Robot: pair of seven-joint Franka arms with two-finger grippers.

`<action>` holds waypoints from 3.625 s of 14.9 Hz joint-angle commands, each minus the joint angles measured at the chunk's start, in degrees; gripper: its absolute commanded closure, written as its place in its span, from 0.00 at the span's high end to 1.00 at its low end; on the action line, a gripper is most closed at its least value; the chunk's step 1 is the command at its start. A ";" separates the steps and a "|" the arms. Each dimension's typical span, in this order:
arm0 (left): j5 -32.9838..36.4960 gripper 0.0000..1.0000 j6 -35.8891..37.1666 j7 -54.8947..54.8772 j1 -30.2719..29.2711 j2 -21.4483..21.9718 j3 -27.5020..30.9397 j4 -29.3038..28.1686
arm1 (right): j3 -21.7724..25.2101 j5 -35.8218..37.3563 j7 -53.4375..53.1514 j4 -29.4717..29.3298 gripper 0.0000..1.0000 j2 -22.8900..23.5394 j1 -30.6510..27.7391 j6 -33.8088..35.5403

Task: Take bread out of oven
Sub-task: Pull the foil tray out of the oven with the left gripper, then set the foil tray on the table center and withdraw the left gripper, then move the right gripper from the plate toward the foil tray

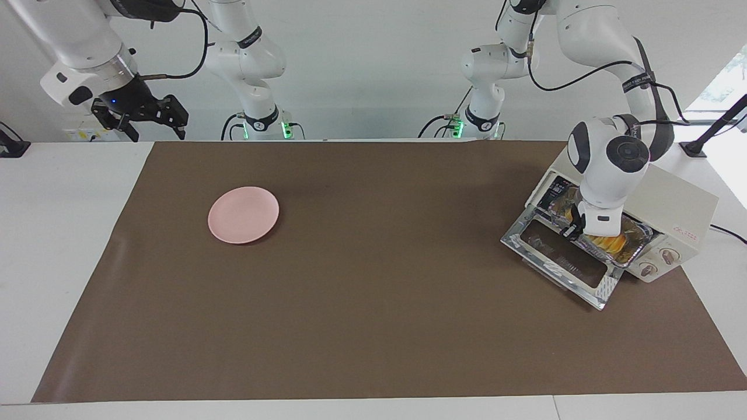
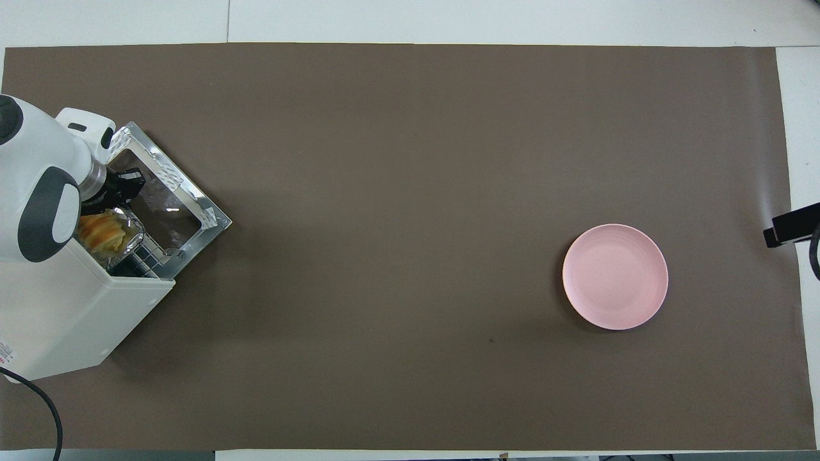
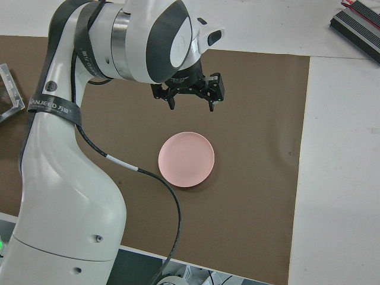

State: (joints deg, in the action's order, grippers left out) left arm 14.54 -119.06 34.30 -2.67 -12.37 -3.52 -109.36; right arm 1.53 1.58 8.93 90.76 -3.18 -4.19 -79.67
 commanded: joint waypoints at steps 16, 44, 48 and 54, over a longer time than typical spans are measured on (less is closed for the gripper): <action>-4.87 0.00 -0.20 -3.72 34.57 -15.66 -1.75 19.27 | -0.56 0.18 0.74 -0.14 1.00 0.01 -1.08 0.91; -13.74 1.00 34.59 -29.73 6.63 12.18 -0.70 15.41 | -1.00 -2.90 -36.51 -4.43 1.00 19.94 24.14 -24.39; -13.92 1.00 33.10 -31.14 4.26 14.57 -2.37 13.90 | -0.83 -5.01 -44.76 -14.77 1.00 31.69 29.84 -24.22; -14.01 1.00 32.76 -31.31 3.73 14.92 -2.46 12.94 | -0.74 -5.19 -48.83 -24.40 1.00 42.28 33.37 -25.18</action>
State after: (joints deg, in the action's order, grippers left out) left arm 1.67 -85.32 4.05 2.40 1.04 -5.21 -94.46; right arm 0.55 -2.94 -39.11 70.43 37.04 28.73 -105.76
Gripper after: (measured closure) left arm 0.000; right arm 0.000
